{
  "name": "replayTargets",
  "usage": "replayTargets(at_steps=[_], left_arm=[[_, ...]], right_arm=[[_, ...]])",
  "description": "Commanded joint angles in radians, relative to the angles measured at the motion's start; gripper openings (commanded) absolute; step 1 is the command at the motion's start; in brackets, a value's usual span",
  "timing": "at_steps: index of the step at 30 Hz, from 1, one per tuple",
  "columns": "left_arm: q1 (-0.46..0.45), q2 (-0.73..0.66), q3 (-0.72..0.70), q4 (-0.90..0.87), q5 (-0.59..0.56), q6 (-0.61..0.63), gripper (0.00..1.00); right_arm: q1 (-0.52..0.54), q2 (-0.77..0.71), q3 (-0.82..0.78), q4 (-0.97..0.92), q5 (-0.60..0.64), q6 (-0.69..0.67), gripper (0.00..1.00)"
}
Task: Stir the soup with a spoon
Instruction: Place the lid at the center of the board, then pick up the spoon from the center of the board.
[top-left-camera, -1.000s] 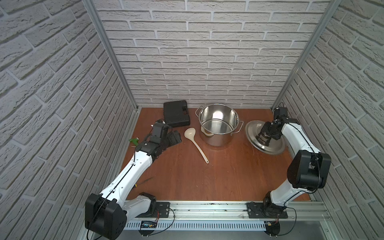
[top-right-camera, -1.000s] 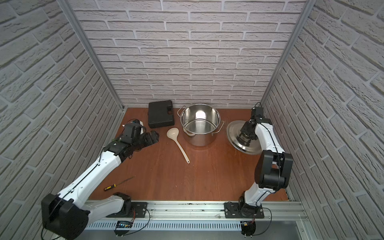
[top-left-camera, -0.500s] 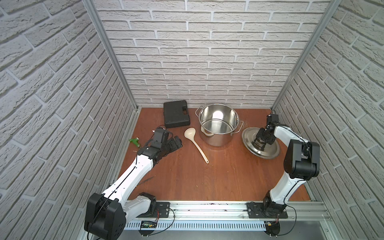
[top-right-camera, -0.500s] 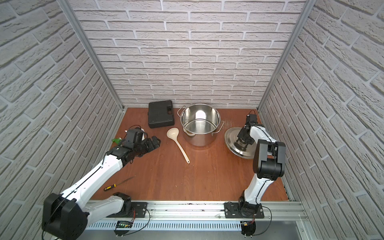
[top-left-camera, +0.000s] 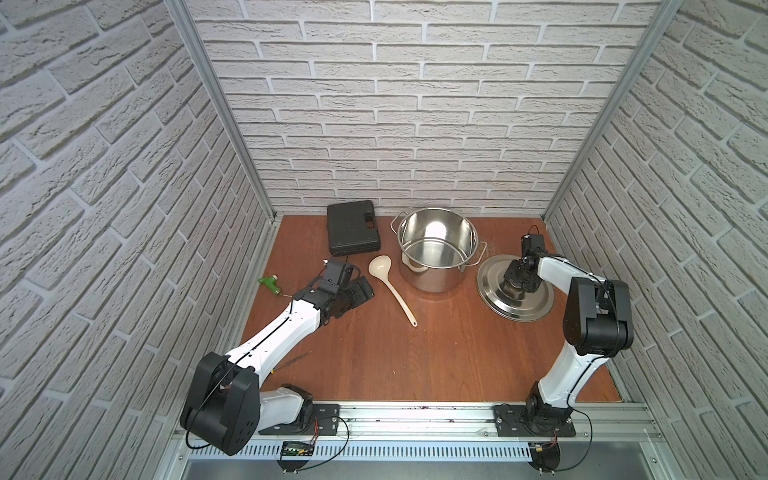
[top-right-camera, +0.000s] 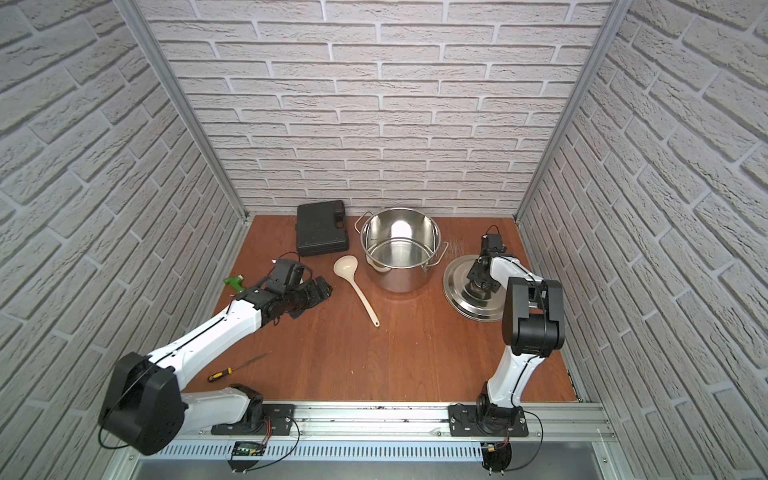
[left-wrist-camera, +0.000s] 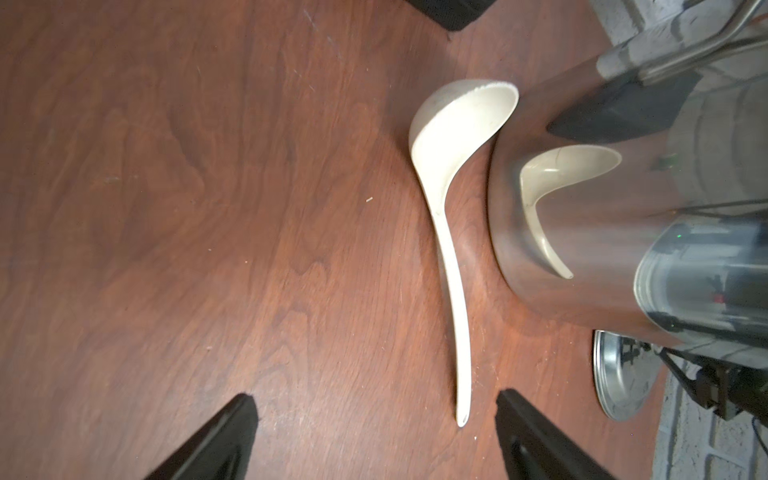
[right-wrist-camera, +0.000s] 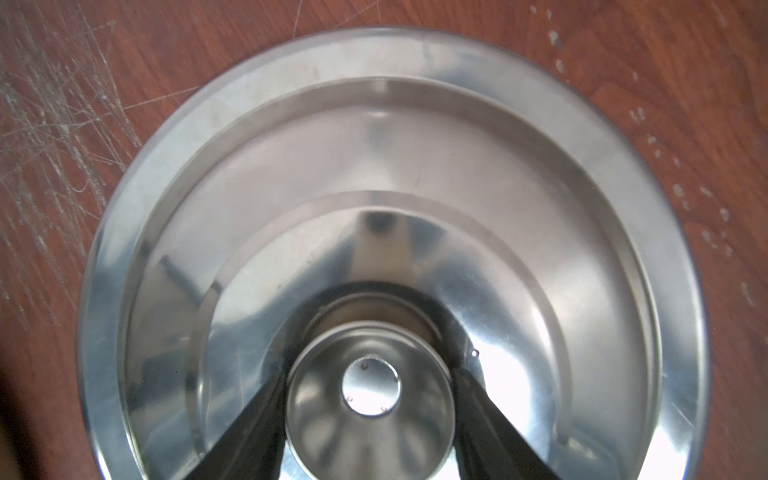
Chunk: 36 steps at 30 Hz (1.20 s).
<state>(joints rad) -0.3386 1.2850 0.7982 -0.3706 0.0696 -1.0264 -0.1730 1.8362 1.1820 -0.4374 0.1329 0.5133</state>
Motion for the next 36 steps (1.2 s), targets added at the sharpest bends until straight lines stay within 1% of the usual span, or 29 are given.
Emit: replayTargets(at_steps=[1, 3, 7, 9, 10, 13, 15, 19, 23, 29, 33, 36], left_arm=[[-0.031, 0.052, 0.028, 0.050, -0.025, -0.017, 0.92], [-0.050, 0.085, 0.036, 0.069, -0.028, -0.026, 0.91], [-0.091, 0.149, 0.038, 0.131, -0.042, -0.068, 0.88], [-0.114, 0.186, 0.041, 0.177, -0.050, -0.098, 0.86], [-0.125, 0.206, 0.045, 0.196, -0.054, -0.107, 0.86], [-0.158, 0.276, 0.073, 0.235, -0.066, -0.136, 0.85], [-0.177, 0.325, 0.095, 0.260, -0.072, -0.151, 0.83], [-0.210, 0.409, 0.145, 0.292, -0.106, -0.178, 0.78], [-0.231, 0.474, 0.166, 0.332, -0.139, -0.220, 0.75], [-0.258, 0.539, 0.187, 0.383, -0.162, -0.238, 0.71], [-0.283, 0.573, 0.203, 0.391, -0.169, -0.242, 0.65], [-0.301, 0.579, 0.194, 0.399, -0.188, -0.266, 0.59]], right_arm=[[-0.002, -0.001, -0.030, -0.004, -0.052, 0.035, 0.48], [-0.002, -0.008, -0.031, -0.012, -0.061, 0.026, 0.56], [-0.002, -0.060, -0.059, -0.007, -0.073, 0.008, 0.68], [-0.002, -0.096, -0.075, -0.010, -0.078, -0.005, 0.89], [-0.002, -0.109, -0.079, -0.014, -0.082, -0.011, 0.97], [-0.002, -0.155, -0.087, -0.047, -0.081, -0.027, 1.00], [0.000, -0.206, -0.099, -0.064, -0.078, -0.026, 1.00], [0.000, -0.358, -0.141, -0.086, -0.102, -0.014, 1.00], [0.001, -0.513, -0.160, -0.128, -0.128, 0.005, 0.99], [0.004, -0.700, -0.158, -0.199, -0.148, 0.020, 0.95], [0.004, -0.783, -0.168, -0.230, -0.133, 0.015, 0.95], [0.004, -0.817, -0.167, -0.252, -0.125, 0.009, 0.95]])
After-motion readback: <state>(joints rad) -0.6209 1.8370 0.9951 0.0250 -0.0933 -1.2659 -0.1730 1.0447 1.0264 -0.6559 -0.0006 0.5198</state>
